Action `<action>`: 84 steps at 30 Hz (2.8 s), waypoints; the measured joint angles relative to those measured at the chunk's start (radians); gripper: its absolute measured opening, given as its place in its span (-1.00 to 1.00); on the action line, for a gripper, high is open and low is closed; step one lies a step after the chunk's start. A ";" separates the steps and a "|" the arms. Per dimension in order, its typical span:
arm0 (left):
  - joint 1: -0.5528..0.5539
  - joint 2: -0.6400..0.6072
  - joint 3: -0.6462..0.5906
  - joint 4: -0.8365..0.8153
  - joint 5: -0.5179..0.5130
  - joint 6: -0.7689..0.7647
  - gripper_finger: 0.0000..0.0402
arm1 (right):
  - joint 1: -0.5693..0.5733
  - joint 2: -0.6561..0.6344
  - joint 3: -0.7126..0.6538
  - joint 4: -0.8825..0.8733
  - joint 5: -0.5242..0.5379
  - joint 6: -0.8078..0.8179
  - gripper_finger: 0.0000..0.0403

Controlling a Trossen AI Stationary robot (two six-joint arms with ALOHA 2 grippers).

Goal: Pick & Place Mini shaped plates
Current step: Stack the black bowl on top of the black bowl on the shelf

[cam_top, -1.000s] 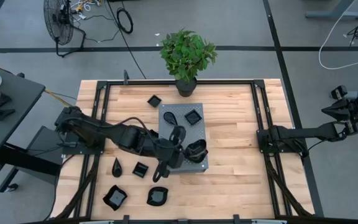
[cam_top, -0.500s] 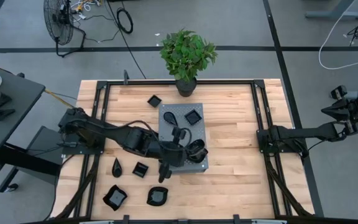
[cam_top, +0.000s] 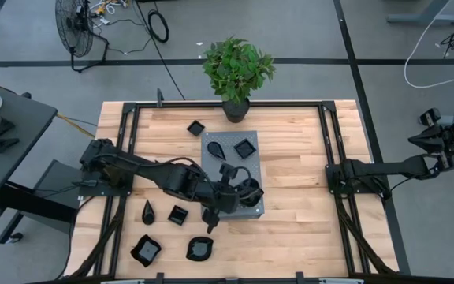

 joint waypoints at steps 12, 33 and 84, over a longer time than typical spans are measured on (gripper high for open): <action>0.030 0.086 0.308 -0.255 -0.002 -0.107 -0.98 | 0.000 0.000 0.000 0.000 0.000 0.000 -0.92; 0.033 0.273 0.525 -0.408 0.106 -0.218 -0.97 | 0.000 0.000 0.000 0.001 0.000 0.000 -0.92; 0.013 0.361 0.524 -0.457 -0.037 -0.047 -0.93 | 0.000 0.000 0.000 0.002 0.000 0.000 -0.92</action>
